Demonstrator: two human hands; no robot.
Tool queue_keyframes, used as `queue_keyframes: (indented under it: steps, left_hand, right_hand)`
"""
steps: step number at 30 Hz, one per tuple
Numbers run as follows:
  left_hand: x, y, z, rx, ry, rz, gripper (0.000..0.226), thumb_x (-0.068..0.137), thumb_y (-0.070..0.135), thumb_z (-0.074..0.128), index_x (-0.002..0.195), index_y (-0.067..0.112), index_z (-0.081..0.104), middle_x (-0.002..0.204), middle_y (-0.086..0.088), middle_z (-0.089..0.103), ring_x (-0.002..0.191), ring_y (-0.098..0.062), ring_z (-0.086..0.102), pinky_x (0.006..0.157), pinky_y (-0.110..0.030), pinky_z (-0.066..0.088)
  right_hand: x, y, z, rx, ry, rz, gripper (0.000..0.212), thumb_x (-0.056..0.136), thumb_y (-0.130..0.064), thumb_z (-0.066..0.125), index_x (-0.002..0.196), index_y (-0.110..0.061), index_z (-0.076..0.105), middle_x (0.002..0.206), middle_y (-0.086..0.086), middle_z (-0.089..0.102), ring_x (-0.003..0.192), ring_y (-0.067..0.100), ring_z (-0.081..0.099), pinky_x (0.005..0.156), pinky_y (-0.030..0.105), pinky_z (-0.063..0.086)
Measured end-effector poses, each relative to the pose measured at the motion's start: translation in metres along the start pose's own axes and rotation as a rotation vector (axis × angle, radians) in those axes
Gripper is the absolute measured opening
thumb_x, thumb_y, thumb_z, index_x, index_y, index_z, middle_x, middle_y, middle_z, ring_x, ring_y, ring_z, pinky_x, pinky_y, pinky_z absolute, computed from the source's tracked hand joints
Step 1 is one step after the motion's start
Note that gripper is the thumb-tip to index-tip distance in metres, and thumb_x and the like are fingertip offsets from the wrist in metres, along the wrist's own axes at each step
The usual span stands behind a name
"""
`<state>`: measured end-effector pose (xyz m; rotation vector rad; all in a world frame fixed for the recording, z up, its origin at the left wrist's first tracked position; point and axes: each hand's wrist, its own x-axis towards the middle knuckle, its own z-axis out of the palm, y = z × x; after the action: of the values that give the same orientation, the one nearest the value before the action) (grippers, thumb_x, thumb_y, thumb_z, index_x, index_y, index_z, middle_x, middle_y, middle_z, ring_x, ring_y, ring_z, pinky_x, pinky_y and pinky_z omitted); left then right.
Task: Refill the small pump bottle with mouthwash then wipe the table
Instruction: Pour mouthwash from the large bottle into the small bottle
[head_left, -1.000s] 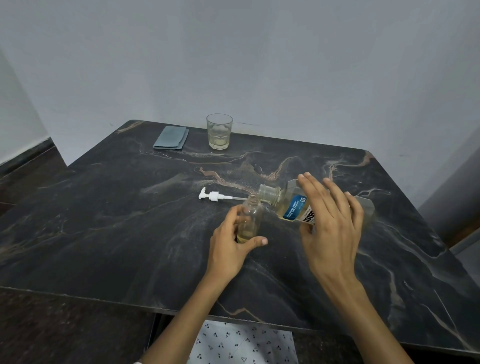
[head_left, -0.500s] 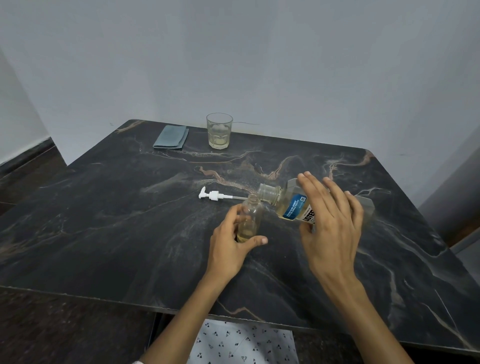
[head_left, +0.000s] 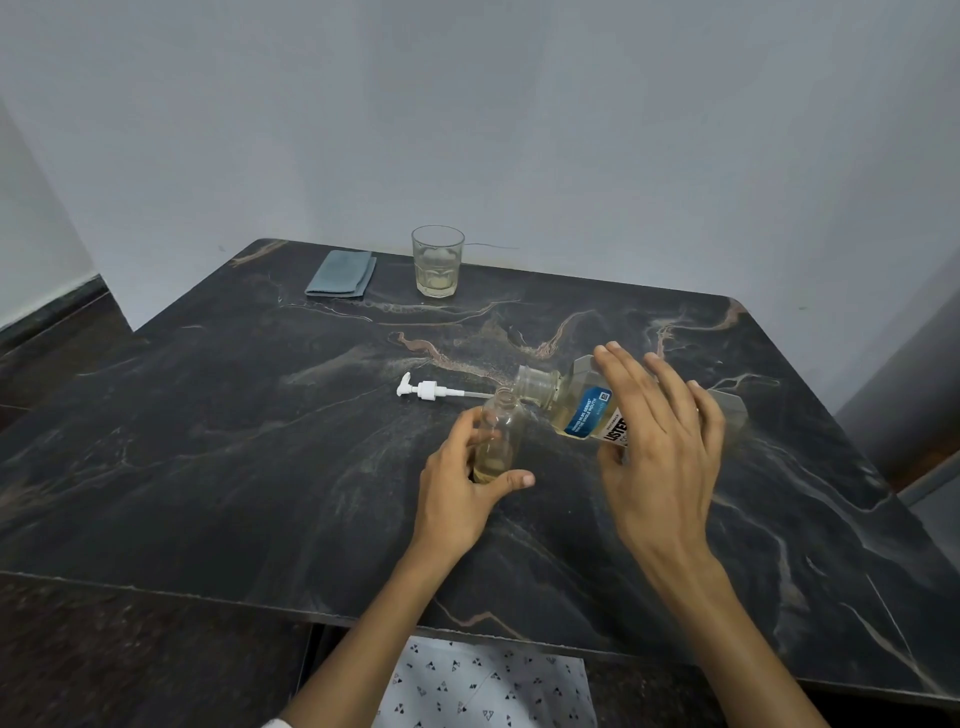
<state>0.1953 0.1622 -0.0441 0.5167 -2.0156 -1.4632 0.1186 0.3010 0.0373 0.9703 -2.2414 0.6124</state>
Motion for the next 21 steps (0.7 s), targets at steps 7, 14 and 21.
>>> queue_keyframes:
  steps: [7, 14, 21]
  left_hand:
    - [0.0, -0.0002, -0.0002, -0.002, -0.004, 0.002, 0.066, 0.056, 0.047, 0.078, 0.113, 0.049, 0.043, 0.11, 0.016, 0.062, 0.106, -0.007, 0.062, 0.092, -0.038, 0.053]
    - [0.0003, -0.0007, 0.0001, -0.004, -0.004, -0.004, 0.065, 0.056, 0.046, 0.079, 0.111, 0.052, 0.044, 0.113, 0.012, 0.063, 0.107, -0.007, 0.062, 0.093, -0.039, 0.053]
    - [0.0007, -0.0013, 0.0002, -0.007, 0.001, 0.005, 0.064, 0.056, 0.045, 0.079, 0.109, 0.053, 0.044, 0.111, 0.012, 0.064, 0.105, -0.007, 0.062, 0.092, -0.039, 0.053]
  right_hand:
    - [0.0009, -0.0005, -0.0004, 0.0, -0.008, 0.0, 0.094, 0.051, 0.018, 0.079, 0.134, -0.015, 0.051, 0.135, 0.002, 0.055, 0.127, 0.027, 0.047, 0.106, 0.037, 0.02]
    - [0.0011, -0.0006, -0.0019, 0.0, -0.002, -0.005, 0.092, 0.051, 0.019, 0.077, 0.133, -0.013, 0.052, 0.134, 0.004, 0.056, 0.126, 0.029, 0.048, 0.105, 0.038, 0.021]
    - [0.0007, -0.0006, -0.0017, -0.003, -0.011, -0.004, 0.093, 0.051, 0.019, 0.078, 0.134, -0.014, 0.052, 0.135, 0.003, 0.055, 0.127, 0.028, 0.047, 0.105, 0.038, 0.022]
